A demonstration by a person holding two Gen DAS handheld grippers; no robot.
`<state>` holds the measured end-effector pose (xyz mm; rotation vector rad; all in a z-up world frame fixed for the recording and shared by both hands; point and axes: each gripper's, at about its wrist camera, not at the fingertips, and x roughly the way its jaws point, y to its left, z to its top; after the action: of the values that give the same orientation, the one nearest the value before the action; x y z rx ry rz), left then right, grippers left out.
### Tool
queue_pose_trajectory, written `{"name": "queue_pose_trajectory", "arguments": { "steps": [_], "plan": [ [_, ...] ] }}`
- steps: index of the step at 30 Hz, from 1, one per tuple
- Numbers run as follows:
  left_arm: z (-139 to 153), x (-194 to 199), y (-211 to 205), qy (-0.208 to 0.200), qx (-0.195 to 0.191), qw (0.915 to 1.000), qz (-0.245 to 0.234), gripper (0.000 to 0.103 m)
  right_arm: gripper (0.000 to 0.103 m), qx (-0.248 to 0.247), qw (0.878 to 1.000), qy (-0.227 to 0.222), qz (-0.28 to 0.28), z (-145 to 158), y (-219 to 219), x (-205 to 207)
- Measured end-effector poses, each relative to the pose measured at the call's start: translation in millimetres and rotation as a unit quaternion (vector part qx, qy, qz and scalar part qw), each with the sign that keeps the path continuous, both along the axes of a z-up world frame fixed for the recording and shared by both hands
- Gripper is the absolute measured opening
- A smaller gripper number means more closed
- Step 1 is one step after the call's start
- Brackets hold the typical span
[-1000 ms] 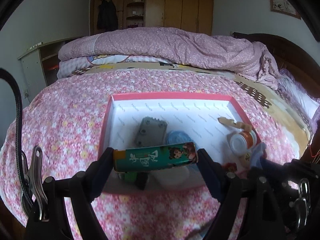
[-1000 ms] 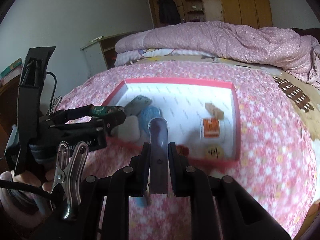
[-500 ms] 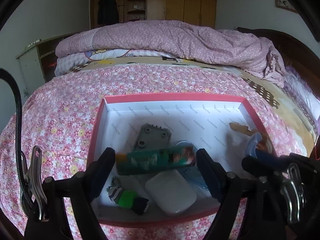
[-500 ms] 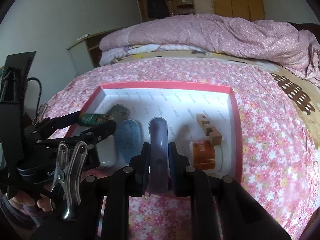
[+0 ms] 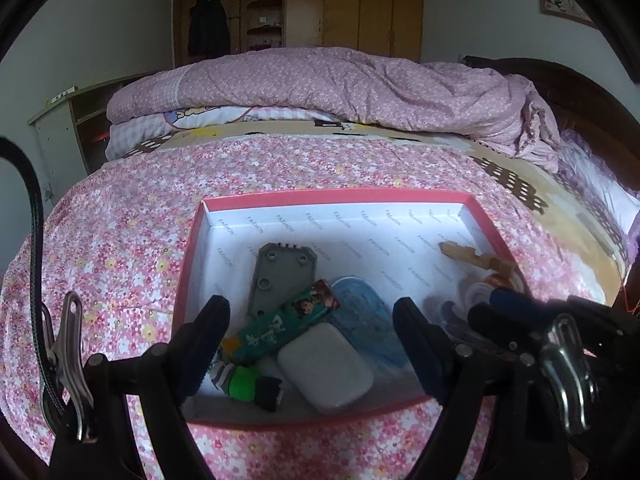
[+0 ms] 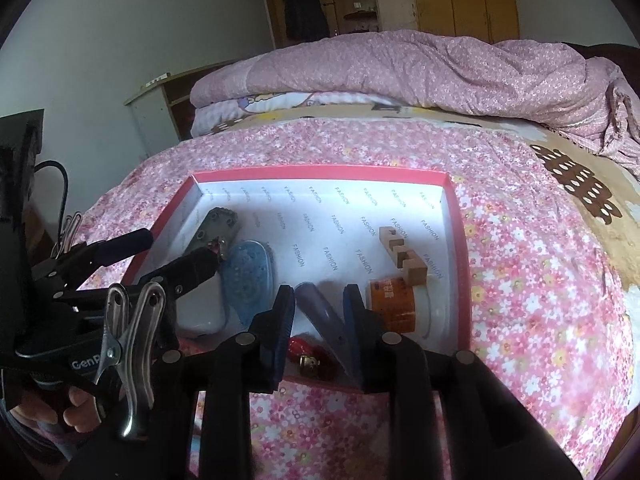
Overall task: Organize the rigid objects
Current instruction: 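Release the green lighter in the tray with the left tool while the right tool releases the gray piece, then grasp the light blue clamp with the left tool while the right tool moves to the white plug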
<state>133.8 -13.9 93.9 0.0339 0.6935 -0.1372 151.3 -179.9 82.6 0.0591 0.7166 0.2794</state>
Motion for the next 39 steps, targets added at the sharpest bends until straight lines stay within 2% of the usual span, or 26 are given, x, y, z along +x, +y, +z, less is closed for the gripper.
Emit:
{"name": "queue_pose_trajectory", "arguments": {
  "steps": [10, 16, 27, 39],
  "plan": [
    [9.2, -27.4, -8.0, -0.011, 0.004, 0.9999, -0.009, 0.087, 0.035, 0.023, 1.000, 0.000, 0.008, 4.9, -5.8, -21.8],
    [8.1, -45.0, -10.6, -0.007, -0.006, 0.9998, -0.017, 0.087, 0.040, 0.014, 1.000, -0.006, 0.008, 6.7, -11.4, -41.8],
    [-10.3, -75.4, -14.8, 0.021, -0.017, 0.9991, -0.034, 0.087, 0.043, -0.027, 1.000, -0.002, 0.001, -5.7, -25.0, -85.0],
    [-39.0, -103.5, -21.4, 0.067, -0.045, 0.9962, -0.032, 0.087, 0.044, -0.026, 0.998, 0.020, -0.045, -32.5, -53.0, -115.2]
  ]
}}
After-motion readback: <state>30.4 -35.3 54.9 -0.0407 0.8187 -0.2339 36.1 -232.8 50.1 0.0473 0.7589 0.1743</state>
